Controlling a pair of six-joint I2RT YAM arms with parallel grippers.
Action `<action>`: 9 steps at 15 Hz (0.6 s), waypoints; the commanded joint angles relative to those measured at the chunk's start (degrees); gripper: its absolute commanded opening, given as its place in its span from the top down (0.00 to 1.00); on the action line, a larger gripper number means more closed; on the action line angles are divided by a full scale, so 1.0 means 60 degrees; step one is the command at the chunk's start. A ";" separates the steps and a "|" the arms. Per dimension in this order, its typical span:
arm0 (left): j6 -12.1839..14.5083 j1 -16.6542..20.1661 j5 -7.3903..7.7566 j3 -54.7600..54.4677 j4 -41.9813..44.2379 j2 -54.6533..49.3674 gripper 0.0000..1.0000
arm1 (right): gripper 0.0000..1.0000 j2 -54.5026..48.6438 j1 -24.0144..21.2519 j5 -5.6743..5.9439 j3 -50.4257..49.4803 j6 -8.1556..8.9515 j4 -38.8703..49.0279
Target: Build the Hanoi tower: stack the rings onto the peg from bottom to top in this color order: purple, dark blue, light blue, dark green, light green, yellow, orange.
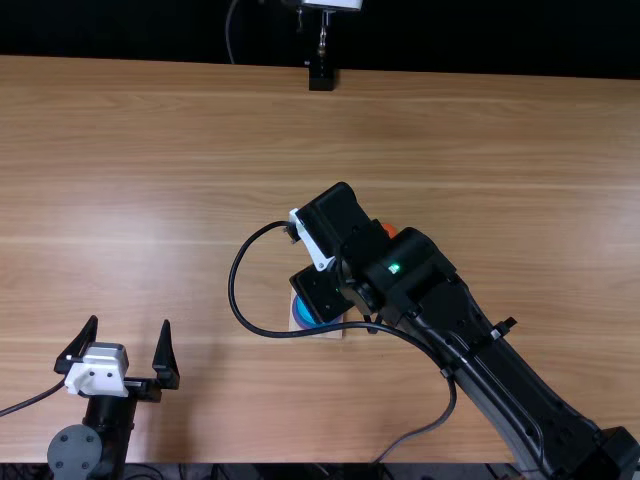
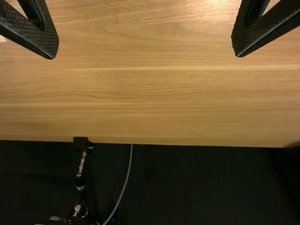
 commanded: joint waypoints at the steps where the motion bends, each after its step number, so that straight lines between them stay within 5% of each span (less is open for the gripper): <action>1: 0.0033 0.0063 0.0070 -0.0155 -0.0166 -0.0115 0.00 | 1.00 -0.0299 0.0080 -0.0066 0.0193 -0.0037 -0.0004; 4: 0.0033 0.0063 0.0070 -0.0155 -0.0166 -0.0115 0.00 | 1.00 -0.0299 0.0066 -0.0066 0.0486 -0.0072 -0.0021; 6: 0.0033 0.0063 0.0070 -0.0155 -0.0166 -0.0115 0.00 | 1.00 -0.0299 0.0080 -0.0066 0.0560 -0.0424 -0.0021; 9: 0.0033 0.0063 0.0070 -0.0155 -0.0166 -0.0115 0.00 | 1.00 -0.0299 0.0080 -0.0066 0.0545 -0.0512 -0.0004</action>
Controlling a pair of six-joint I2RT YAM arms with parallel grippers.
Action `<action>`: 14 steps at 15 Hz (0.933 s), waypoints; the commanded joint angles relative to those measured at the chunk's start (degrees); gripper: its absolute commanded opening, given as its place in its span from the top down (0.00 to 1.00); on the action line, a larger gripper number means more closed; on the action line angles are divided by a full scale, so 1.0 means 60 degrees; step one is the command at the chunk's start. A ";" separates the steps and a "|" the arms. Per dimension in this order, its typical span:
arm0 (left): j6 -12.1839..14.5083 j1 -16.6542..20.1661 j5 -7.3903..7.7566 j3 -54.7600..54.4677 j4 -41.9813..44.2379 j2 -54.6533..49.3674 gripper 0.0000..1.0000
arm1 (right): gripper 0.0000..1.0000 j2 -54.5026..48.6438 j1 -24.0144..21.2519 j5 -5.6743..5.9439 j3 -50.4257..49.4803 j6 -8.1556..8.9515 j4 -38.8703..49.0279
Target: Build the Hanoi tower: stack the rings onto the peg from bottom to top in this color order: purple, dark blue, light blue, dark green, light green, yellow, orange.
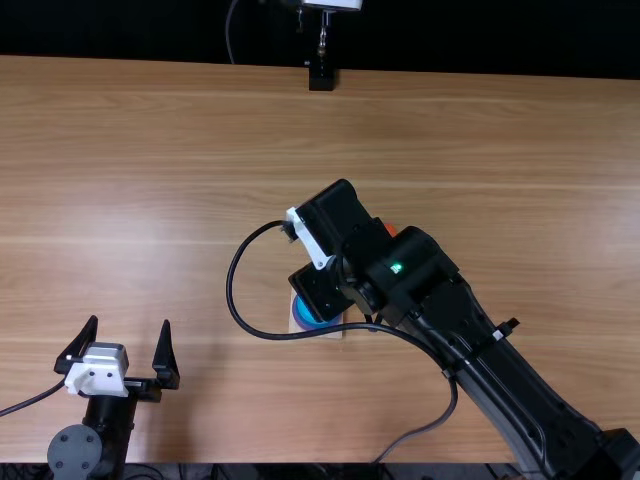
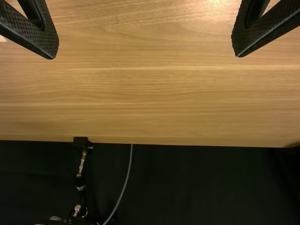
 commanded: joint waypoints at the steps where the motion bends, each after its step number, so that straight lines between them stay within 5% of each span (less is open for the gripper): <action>1: 0.0050 0.0063 0.0074 -0.0155 -0.0170 -0.0115 0.00 | 1.00 -0.0285 0.0077 -0.0048 0.0341 -0.0129 0.0022; 14: 0.0033 0.0077 0.0074 -0.0155 -0.0170 -0.0115 0.00 | 1.00 -0.0226 0.0077 0.0005 0.0180 -0.0164 0.0022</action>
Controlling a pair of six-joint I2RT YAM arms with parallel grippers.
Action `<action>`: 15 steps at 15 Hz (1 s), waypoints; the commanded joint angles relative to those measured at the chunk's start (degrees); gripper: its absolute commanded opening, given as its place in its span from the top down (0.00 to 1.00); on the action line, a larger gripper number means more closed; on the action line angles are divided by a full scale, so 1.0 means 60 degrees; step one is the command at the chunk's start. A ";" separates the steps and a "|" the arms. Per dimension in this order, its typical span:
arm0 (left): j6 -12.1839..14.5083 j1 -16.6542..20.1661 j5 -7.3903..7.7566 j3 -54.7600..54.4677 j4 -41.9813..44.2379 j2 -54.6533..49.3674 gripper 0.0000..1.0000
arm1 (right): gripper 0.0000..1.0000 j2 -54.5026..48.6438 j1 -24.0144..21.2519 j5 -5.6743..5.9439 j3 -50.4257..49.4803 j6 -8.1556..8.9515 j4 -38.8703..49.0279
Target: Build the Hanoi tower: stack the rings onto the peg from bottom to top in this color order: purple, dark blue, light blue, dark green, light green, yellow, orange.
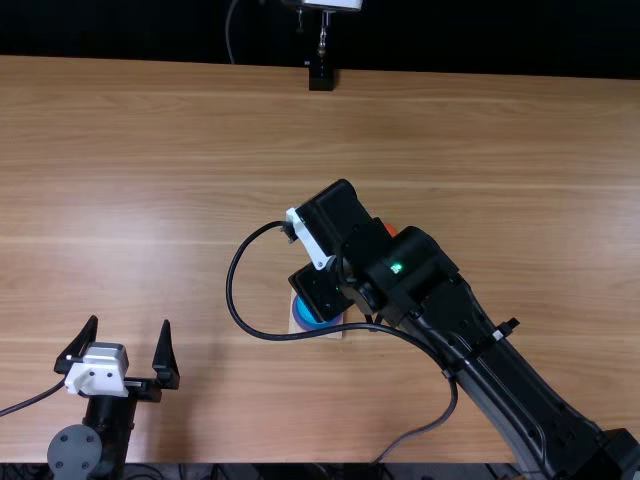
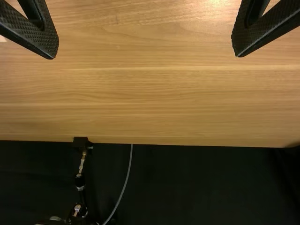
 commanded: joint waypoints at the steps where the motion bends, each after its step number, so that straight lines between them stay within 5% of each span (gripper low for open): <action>1: 0.0033 0.0063 0.0074 -0.0155 -0.0166 -0.0115 0.00 | 1.00 -0.0197 0.0077 -0.0003 0.0176 -0.0106 0.0022; 10: 0.0033 0.0063 0.0074 -0.0155 -0.0166 -0.0115 0.00 | 1.00 -0.0036 0.0077 -0.0003 -0.0175 -0.0124 0.0022; 12: 0.0050 0.0063 0.0074 -0.0155 -0.0166 -0.0115 0.00 | 1.00 0.0038 0.0091 -0.0003 -0.0263 -0.0422 0.0022; 15: 0.0050 0.0063 0.0074 -0.0155 -0.0166 -0.0115 0.00 | 1.00 0.0140 0.0091 -0.0003 -0.0293 -0.0422 0.0022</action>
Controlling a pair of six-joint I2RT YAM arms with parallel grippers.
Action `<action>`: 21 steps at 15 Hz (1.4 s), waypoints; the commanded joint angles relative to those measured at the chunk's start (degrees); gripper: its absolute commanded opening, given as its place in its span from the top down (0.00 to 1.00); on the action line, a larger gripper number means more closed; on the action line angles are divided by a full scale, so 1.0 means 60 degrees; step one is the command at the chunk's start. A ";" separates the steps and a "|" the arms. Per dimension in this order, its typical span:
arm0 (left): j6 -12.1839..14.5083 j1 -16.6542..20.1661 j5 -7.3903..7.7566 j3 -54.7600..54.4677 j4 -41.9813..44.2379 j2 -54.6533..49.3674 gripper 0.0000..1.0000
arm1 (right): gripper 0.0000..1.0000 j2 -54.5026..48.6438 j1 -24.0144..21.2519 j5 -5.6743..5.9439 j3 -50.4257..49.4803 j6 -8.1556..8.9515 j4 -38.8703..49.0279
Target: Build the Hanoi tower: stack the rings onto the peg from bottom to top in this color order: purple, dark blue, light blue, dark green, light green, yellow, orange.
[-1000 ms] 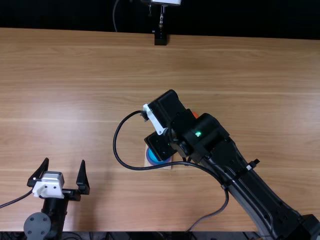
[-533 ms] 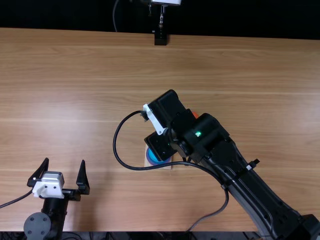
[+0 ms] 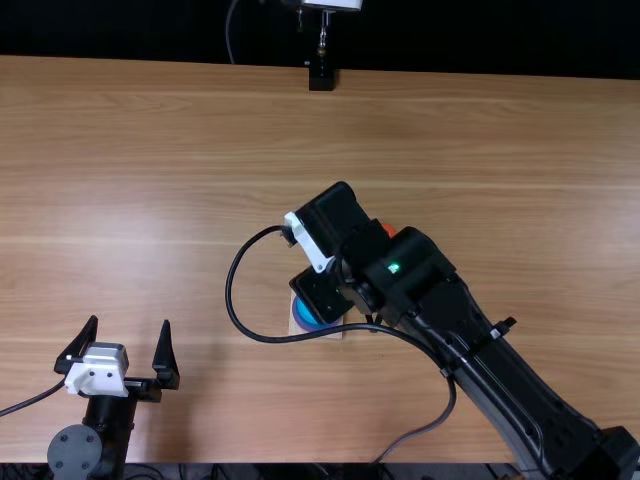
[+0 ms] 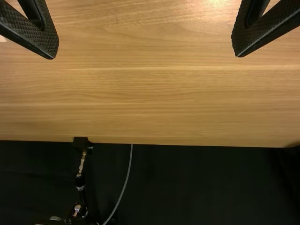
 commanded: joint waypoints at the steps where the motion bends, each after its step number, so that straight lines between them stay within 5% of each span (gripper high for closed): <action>1: 0.0036 0.0063 0.0074 -0.0155 -0.0174 -0.0115 0.00 | 1.00 0.0206 0.0091 -0.0024 -0.0132 -0.0138 0.0014; 9: 0.0036 0.0063 0.0074 -0.0155 -0.0174 -0.0115 0.00 | 1.00 0.0279 0.0091 0.0029 -0.0118 -0.0120 0.0050; 10: 0.0036 0.0063 0.0074 -0.0155 -0.0174 -0.0115 0.00 | 0.95 0.0279 0.0091 0.0046 -0.0118 -0.0102 0.0050; 11: 0.0036 0.0077 0.0074 -0.0155 -0.0174 -0.0115 0.00 | 0.73 0.0279 0.0091 0.0064 -0.0132 -0.0102 0.0050; 12: 0.0054 0.0063 0.0074 -0.0155 -0.0174 -0.0115 0.00 | 0.45 0.0279 0.0091 0.0082 -0.0147 -0.0102 0.0050; 13: 0.0054 0.0063 0.0074 -0.0155 -0.0174 -0.0115 0.00 | 0.01 0.0279 0.0091 0.0082 -0.0162 -0.0102 0.0032; 21: 0.0036 0.0063 0.0074 -0.0155 -0.0174 -0.0115 0.00 | 0.00 0.0265 0.0047 0.0046 -0.0088 -0.0067 0.0559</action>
